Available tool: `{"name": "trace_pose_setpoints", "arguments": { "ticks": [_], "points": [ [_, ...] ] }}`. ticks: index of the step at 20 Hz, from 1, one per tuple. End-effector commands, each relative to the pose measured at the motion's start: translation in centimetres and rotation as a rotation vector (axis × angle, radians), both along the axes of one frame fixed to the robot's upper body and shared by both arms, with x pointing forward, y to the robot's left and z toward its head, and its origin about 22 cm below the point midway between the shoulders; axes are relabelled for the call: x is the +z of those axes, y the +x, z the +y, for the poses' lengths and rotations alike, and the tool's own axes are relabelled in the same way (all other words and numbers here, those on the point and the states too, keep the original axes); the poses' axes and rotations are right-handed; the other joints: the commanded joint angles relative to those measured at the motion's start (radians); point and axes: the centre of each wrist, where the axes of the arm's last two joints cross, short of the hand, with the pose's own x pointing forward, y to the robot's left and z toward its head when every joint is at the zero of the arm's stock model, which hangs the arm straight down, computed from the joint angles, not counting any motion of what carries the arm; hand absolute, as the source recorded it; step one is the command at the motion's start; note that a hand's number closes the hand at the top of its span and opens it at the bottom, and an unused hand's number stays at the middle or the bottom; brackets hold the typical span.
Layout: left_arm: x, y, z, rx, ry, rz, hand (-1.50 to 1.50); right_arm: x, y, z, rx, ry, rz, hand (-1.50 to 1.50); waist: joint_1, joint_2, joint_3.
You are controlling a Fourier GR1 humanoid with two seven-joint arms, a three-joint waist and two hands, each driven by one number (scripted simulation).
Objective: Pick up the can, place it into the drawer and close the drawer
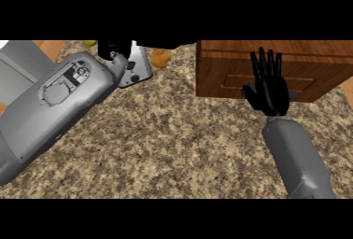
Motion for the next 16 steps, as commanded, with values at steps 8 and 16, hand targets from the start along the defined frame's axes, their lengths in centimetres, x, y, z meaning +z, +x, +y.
{"name": "trace_pose_setpoints", "arguments": {
  "ticks": [8,16],
  "points": [
    [-2.0,-1.9,2.6,-0.008,0.012,0.030,-1.50,2.5,4.6,0.9,-0.054,-0.014,-0.026,-1.50,0.020,0.025,0.008],
    [-4.3,-2.7,3.1,-0.010,0.019,0.008,-1.50,6.0,6.8,1.5,-0.074,-0.005,-0.077,-1.50,0.029,0.037,0.008]
  ]
}}
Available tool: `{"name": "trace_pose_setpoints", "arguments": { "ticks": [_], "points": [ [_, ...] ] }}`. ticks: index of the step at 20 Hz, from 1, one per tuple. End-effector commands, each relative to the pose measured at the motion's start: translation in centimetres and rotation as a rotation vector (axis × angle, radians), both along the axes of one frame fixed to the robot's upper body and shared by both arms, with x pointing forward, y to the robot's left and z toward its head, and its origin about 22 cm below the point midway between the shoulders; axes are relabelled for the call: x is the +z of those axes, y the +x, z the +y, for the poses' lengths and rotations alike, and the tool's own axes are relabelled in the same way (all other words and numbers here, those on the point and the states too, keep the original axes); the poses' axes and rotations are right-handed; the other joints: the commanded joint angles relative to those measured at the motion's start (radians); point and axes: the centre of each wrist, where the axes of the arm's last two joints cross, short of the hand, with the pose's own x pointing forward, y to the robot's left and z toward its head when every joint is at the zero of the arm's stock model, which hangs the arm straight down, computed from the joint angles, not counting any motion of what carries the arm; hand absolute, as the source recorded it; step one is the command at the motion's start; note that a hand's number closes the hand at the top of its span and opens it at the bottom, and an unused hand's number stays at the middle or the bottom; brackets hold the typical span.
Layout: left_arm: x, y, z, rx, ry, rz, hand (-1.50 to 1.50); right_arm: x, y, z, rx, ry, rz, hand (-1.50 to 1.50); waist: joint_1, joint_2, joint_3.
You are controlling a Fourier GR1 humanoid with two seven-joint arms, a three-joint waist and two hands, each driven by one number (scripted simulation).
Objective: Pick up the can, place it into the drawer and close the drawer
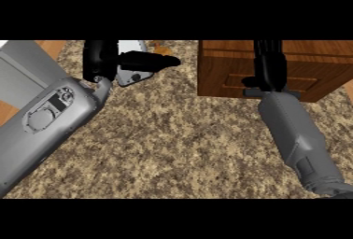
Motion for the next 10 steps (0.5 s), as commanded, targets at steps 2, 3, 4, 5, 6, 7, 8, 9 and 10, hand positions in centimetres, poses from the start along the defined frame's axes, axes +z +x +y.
{"name": "trace_pose_setpoints", "arguments": {
  "ticks": [2,3,4,5,6,7,8,9,10],
  "points": [
    [-0.7,-0.5,1.4,-0.011,0.008,-0.001,-1.50,5.3,2.9,0.4,0.012,0.006,0.033,-1.50,0.037,0.026,0.005],
    [0.1,-0.5,0.9,-0.009,-0.015,0.005,-1.50,5.2,2.9,0.1,0.032,-0.011,0.039,-1.50,0.021,0.023,0.006],
    [-1.6,-1.1,1.7,-0.015,0.006,-0.006,-1.50,4.1,2.6,1.6,0.030,0.014,0.034,-1.50,0.033,0.025,0.005],
    [-0.9,-1.6,0.9,-0.017,0.006,0.009,-1.50,4.5,2.7,-0.3,0.018,0.004,0.042,-1.50,0.034,0.022,0.007],
    [-0.9,-0.9,0.6,-0.007,0.012,0.000,-1.50,5.3,3.1,1.1,0.016,0.027,0.025,-1.50,0.031,0.029,0.007],
    [-0.8,-0.8,1.7,-0.020,0.009,-0.003,-1.50,4.7,3.0,1.0,0.010,0.018,0.031,-1.50,0.033,0.032,0.006],
    [-1.2,-1.4,1.9,-0.019,0.006,0.016,-1.50,5.4,3.1,-0.2,0.008,0.015,0.045,-1.50,0.039,0.029,0.006],
    [0.6,-1.1,1.3,-0.037,0.003,-0.017,-1.50,4.8,3.0,0.7,0.009,0.028,0.025,-1.50,0.038,0.031,0.007],
    [-1.6,-1.8,1.9,-0.021,0.013,-0.008,-1.50,6.1,3.4,0.6,0.013,0.041,0.039,-1.50,0.048,0.030,0.006]
  ]
}}
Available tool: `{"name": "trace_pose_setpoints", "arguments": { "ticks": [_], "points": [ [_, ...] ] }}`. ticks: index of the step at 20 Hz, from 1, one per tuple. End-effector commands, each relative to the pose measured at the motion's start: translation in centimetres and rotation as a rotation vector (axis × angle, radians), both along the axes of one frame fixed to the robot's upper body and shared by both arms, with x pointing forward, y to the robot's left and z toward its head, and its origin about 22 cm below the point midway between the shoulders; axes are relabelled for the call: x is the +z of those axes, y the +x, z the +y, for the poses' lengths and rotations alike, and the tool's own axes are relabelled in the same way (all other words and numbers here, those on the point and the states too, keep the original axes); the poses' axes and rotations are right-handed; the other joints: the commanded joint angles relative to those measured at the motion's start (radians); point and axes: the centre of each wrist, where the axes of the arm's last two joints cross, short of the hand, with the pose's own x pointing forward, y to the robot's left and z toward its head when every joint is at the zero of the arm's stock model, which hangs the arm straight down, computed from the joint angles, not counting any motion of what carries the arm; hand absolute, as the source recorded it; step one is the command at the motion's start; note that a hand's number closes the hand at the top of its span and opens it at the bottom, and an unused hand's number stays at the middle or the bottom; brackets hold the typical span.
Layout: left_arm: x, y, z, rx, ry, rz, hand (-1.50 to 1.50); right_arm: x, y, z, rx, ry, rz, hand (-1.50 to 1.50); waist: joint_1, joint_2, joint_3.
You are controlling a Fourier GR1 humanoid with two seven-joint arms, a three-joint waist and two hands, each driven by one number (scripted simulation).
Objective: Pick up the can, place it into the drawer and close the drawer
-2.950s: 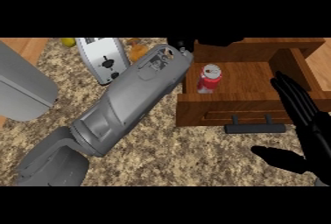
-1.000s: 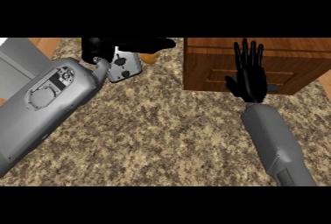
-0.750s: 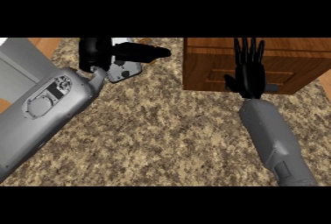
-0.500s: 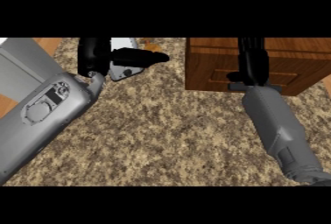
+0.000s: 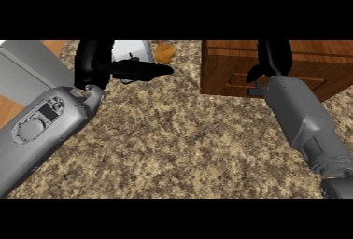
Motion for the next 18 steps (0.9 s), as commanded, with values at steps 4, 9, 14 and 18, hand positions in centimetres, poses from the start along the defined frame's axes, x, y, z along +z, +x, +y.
{"name": "trace_pose_setpoints", "arguments": {
  "ticks": [4,9,14,18],
  "points": [
    [-0.8,-1.0,1.4,-0.013,0.010,-0.005,-1.50,1.1,0.6,3.3,0.066,0.138,-0.057,-1.50,0.024,0.003,0.004],
    [-1.5,-1.2,1.6,0.003,0.005,-0.001,-1.50,3.5,1.4,3.8,0.150,0.338,-0.097,-1.50,0.008,-0.001,0.005],
    [-2.5,-1.4,2.2,0.012,-0.009,0.011,-1.50,4.0,1.6,4.4,0.211,0.508,-0.102,-1.50,-0.007,-0.003,0.003],
    [-4.2,-2.2,2.2,0.031,0.010,0.021,-1.50,4.1,1.6,4.9,0.246,0.691,-0.091,-1.50,-0.019,-0.011,0.003]
  ]
}}
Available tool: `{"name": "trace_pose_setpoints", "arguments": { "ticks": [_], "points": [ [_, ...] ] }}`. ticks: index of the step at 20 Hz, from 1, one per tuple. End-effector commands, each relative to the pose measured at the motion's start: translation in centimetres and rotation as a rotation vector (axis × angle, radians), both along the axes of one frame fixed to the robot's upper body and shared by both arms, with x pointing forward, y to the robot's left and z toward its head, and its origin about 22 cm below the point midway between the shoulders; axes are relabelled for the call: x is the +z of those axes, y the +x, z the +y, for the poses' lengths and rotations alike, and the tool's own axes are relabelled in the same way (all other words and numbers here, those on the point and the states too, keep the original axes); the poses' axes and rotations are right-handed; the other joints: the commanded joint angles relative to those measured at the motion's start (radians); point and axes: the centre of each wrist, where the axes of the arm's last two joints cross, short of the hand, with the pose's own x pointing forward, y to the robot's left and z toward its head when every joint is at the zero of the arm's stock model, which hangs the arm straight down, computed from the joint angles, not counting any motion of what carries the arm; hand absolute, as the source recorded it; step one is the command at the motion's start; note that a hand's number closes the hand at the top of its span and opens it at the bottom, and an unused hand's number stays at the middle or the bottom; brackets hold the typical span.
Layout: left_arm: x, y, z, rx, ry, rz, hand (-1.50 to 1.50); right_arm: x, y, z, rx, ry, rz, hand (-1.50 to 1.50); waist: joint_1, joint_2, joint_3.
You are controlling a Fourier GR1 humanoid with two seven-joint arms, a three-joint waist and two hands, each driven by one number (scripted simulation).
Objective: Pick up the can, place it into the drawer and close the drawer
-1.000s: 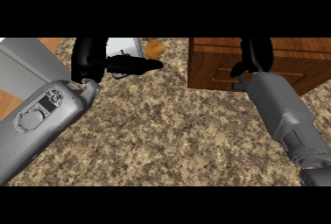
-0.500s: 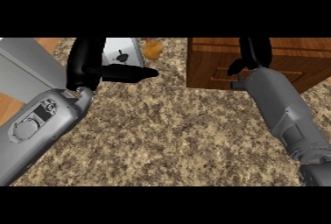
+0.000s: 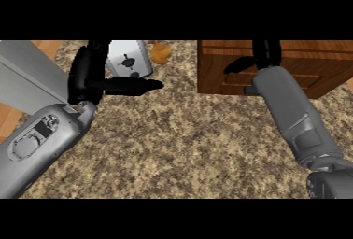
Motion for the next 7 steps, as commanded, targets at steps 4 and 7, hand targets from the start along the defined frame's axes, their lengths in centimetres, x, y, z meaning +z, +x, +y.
{"name": "trace_pose_setpoints", "arguments": {
  "ticks": [4,7],
  "points": [
    [-1.5,-1.1,1.4,0.010,0.002,0.016,-1.50,1.9,0.6,2.6,0.053,0.375,-0.033,-1.50,0.008,-0.011,-0.005],
    [-0.4,-0.7,1.9,0.034,-0.012,-0.005,-1.50,4.2,1.3,3.3,0.061,0.386,-0.032,-1.50,0.000,-0.011,-0.006]
  ]
}}
